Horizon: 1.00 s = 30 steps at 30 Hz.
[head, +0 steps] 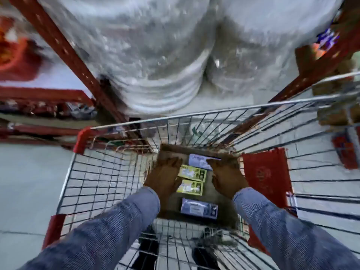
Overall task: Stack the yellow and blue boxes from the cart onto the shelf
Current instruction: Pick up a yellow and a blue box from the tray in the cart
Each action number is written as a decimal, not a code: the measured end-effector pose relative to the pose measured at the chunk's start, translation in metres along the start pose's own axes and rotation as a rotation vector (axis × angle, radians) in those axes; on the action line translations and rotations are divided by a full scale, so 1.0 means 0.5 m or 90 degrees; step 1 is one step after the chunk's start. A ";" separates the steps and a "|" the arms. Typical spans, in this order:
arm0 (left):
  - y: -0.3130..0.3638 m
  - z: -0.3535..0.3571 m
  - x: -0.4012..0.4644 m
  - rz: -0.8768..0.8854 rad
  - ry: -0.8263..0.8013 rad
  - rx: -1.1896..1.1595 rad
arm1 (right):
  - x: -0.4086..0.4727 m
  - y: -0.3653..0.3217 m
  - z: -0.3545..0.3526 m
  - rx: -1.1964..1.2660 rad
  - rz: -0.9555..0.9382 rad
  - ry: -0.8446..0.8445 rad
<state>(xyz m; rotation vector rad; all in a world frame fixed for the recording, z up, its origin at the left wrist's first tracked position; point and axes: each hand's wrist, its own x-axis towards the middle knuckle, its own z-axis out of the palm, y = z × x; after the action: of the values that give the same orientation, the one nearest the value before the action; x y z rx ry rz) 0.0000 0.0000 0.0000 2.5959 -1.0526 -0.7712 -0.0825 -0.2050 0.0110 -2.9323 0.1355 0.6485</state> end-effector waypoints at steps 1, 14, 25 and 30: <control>-0.013 0.028 0.025 0.008 -0.009 -0.001 | 0.023 0.008 0.037 -0.004 0.002 0.037; -0.088 0.104 0.161 0.130 -0.189 0.021 | 0.095 0.028 0.191 0.041 0.027 0.079; -0.076 0.039 0.124 0.130 -0.159 0.121 | 0.127 0.034 0.199 0.041 0.089 -0.047; -0.050 -0.092 0.012 0.117 -0.060 0.028 | 0.065 0.025 0.074 0.173 0.094 -0.009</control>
<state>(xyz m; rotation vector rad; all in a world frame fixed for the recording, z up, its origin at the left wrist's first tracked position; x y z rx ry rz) 0.0435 0.0147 0.0263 2.4757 -1.3276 -0.8404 -0.0700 -0.2134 -0.0376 -2.6730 0.4090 0.6163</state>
